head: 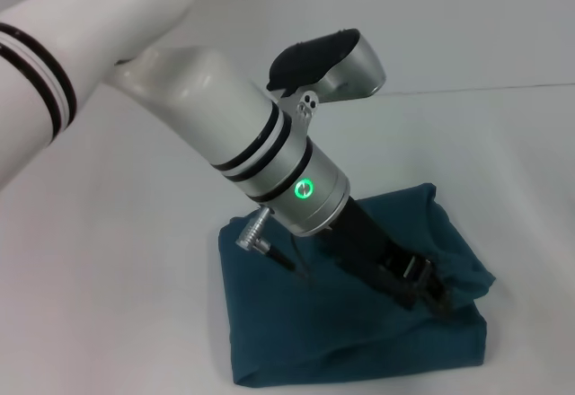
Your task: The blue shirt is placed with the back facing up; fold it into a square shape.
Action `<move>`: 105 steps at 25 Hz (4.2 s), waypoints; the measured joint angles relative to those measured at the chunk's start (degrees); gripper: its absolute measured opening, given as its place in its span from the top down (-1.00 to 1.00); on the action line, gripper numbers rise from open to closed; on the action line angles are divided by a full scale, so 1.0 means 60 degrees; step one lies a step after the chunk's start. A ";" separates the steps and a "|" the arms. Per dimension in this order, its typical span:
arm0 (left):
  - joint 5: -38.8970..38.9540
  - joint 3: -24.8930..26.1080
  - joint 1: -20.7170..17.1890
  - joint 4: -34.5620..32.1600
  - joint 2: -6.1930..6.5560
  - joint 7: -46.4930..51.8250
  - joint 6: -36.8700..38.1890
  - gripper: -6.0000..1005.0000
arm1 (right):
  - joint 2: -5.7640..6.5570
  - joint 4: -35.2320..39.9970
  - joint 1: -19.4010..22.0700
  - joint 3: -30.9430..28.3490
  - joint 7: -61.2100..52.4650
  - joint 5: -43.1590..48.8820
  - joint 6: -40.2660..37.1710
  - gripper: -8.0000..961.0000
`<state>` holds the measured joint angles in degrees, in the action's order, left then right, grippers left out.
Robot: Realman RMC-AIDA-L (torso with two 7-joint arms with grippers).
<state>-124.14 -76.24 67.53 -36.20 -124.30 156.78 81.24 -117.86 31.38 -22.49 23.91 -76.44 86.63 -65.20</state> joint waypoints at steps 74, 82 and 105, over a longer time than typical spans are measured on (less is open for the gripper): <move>-0.0345 0.6935 -0.6508 -0.3322 0.0632 -0.7670 0.2601 -0.89 | -0.0470 0.5042 -0.4895 1.1540 -1.4632 1.1687 -0.2365 -0.13; -0.0344 0.6936 -0.6544 -0.3328 0.0611 -0.7729 0.2500 -0.88 | -0.0453 0.5072 -0.4764 1.1559 -1.4655 1.1636 -0.2108 0.38; -0.0282 0.6907 -0.6394 -0.3327 0.0649 -0.7784 0.2485 -0.88 | -0.0361 0.6905 -0.1957 0.8787 -1.4559 1.0517 -0.1554 0.95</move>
<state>-125.84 -34.80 29.16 -56.16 -120.41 110.08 96.15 -120.03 72.81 -34.23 76.64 -163.79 149.73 -74.52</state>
